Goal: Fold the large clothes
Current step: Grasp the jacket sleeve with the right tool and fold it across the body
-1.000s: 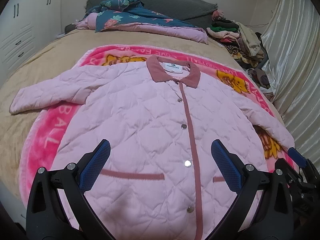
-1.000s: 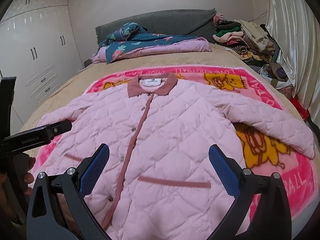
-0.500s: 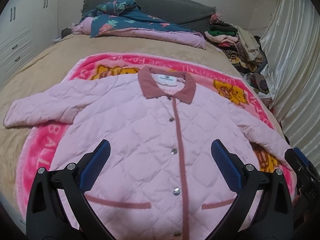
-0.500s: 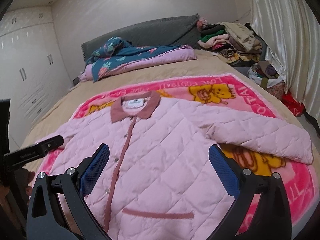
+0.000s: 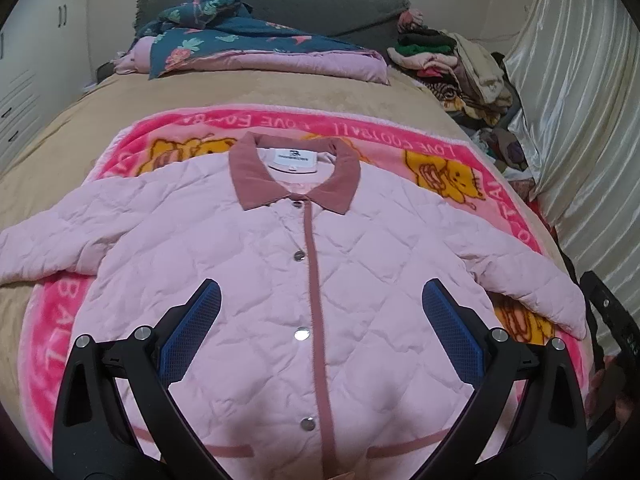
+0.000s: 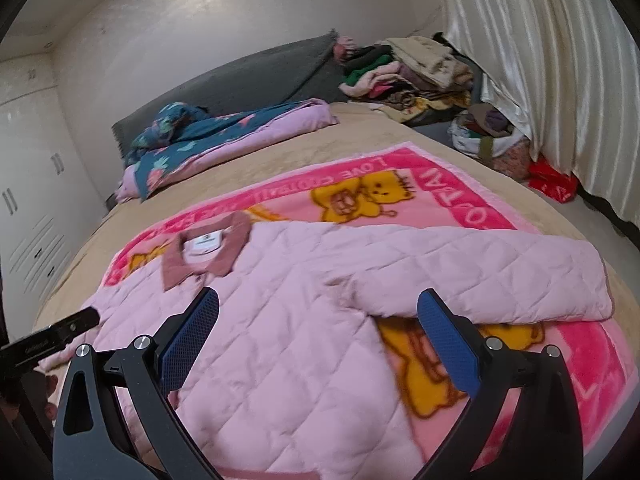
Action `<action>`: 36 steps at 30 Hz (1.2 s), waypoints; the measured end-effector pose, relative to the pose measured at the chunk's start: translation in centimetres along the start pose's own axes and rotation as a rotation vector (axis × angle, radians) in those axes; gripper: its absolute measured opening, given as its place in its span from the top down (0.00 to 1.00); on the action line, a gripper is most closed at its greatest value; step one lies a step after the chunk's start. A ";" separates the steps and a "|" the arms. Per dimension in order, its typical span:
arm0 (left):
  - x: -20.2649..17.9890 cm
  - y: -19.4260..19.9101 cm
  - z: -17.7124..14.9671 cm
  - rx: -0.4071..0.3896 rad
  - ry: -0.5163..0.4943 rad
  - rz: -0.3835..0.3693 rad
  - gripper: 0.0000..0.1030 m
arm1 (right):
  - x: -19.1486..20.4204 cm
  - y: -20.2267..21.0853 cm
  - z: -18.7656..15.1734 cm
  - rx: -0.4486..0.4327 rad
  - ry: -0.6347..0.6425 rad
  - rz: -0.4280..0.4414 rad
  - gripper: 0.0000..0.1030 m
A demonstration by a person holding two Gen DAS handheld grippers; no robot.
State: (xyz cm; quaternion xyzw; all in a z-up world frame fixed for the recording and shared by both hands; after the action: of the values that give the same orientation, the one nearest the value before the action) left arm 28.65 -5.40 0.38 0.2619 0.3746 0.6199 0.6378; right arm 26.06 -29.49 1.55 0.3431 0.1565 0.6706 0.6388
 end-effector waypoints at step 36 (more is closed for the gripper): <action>-4.8 -10.0 -1.7 0.130 -0.128 0.076 0.08 | -26.4 -8.4 -5.6 0.072 -0.722 -0.224 0.04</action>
State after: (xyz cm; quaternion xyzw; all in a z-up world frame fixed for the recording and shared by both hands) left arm 33.49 -11.28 -7.85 0.3556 0.3624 0.6002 0.6181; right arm 27.33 -52.53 -14.83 0.5602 -0.0186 0.4265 0.7099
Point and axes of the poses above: each gripper's, at about its wrist camera, not at the fingertips, and y roughly against the way its jaws point, x to its left, z to its top, the point moved 6 cm from there along -y, roughly the way its jaws point, and after that the axes turned 7 degrees about x, right-handed, at the moved point
